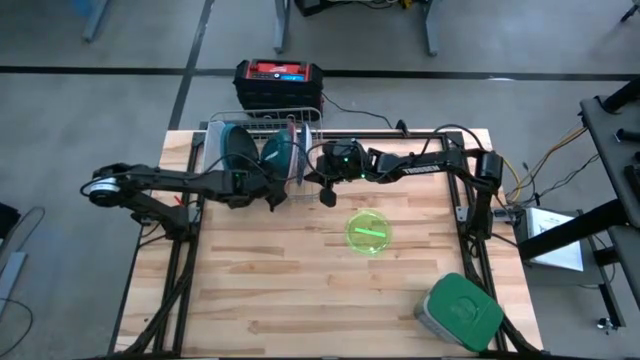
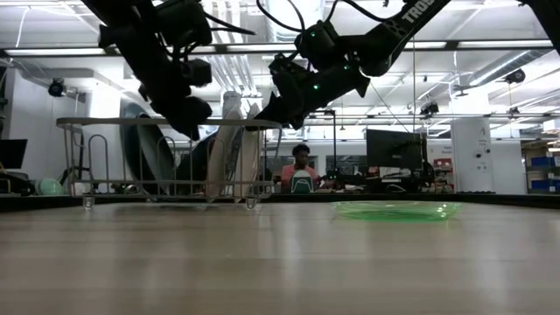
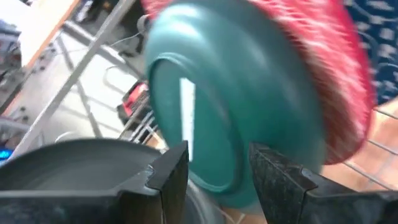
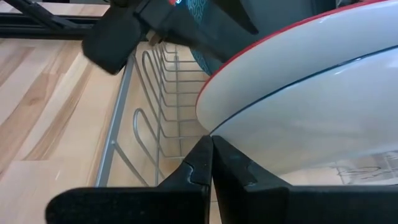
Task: Sort dishes
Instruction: Put the green plate into the dish rack
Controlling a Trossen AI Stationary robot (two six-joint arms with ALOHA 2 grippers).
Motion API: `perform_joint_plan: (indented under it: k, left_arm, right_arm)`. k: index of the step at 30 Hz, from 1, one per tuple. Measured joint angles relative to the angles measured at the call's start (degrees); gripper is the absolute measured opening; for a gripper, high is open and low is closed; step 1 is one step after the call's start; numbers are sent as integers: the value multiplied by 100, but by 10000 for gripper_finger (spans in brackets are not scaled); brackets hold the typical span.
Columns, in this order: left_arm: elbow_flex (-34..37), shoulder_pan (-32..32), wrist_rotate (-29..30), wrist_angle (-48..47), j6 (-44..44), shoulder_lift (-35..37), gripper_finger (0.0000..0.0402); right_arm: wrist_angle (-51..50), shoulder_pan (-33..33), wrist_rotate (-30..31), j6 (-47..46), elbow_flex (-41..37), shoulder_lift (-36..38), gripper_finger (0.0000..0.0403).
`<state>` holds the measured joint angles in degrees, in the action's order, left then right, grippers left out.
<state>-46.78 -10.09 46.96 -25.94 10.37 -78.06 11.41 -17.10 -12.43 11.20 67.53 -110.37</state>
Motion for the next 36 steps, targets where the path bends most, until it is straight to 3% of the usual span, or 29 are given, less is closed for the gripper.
perform_joint_plan:
  k: [4,9,15,22,26,31,36]
  left_arm:
    - [2,0,122,-50,214,47,157]
    - [0,-21,-892,57,-756,36,159]
    - [-20,-15,-750,75,-1028,-66,193]
    - [-1,157,-620,707,-2450,-114,225]
    - [-117,153,-512,866,-2334,-165,226]
    - [-319,129,-1292,496,-2073,-267,226]
    - [-596,146,-1307,-187,-1638,-364,226]
  right_arm:
    - [-14,0,-4,22,1,0,0]
    - [-5,0,-9,25,2,0,0]
    - [-5,0,-9,27,1,0,0]
    - [-12,-2,-81,54,2,0,0]
    - [-12,-4,-182,44,0,0,0]
    - [-10,-6,-187,72,-2,0,0]
    - [13,-11,-203,90,-13,0,0]
